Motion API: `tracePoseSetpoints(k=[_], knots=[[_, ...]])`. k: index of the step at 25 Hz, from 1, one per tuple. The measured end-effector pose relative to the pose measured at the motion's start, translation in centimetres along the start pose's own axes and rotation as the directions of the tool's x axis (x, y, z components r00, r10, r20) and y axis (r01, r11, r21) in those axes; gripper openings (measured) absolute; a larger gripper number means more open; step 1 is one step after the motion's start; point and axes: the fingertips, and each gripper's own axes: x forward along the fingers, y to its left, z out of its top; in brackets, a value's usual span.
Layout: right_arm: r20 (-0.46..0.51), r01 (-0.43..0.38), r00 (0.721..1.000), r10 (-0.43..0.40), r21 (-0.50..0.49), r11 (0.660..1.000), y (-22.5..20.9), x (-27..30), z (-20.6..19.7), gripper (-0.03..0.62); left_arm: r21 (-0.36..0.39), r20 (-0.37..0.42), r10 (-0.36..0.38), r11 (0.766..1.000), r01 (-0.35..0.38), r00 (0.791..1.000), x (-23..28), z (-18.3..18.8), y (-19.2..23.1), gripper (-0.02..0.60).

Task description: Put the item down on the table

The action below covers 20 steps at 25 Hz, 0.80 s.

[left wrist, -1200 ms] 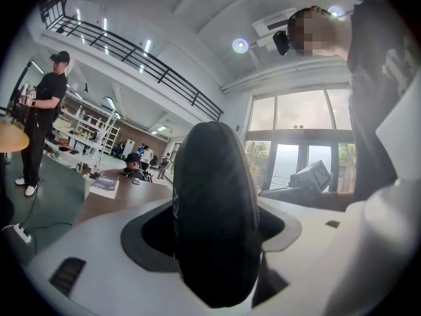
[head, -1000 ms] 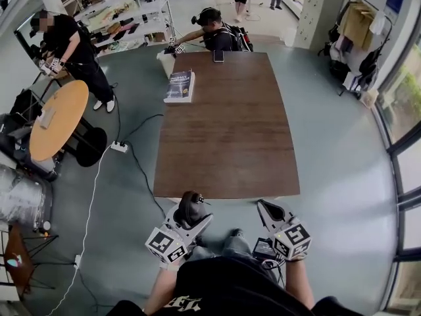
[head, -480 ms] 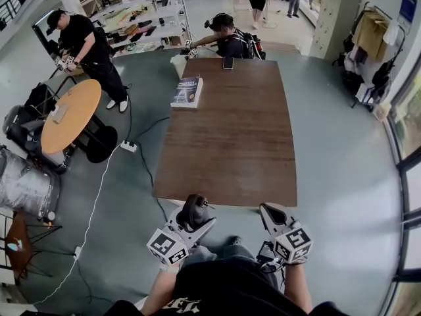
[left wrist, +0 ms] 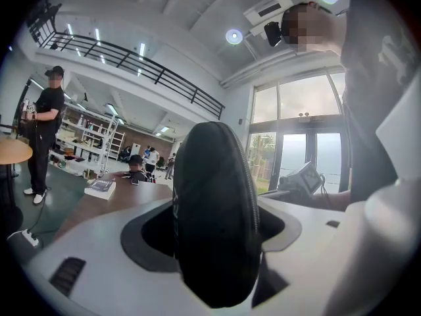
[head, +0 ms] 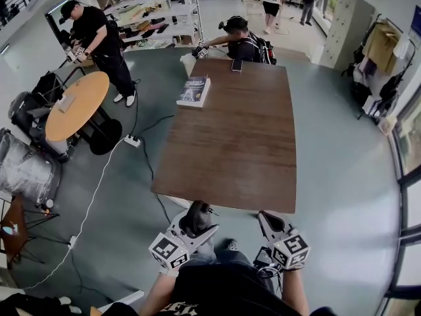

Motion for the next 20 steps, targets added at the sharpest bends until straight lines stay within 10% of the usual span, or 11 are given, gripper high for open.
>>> tracePoseSetpoints(k=[20], knots=[[0.007, 0.045, 0.999, -0.045, -0.032, 0.998, -1.7, 2.9, 1.9, -0.014, 0.024, 0.013, -0.038, 0.999, 0.038, 0.999, 2.4, 1.1, 3.5, 0.316]])
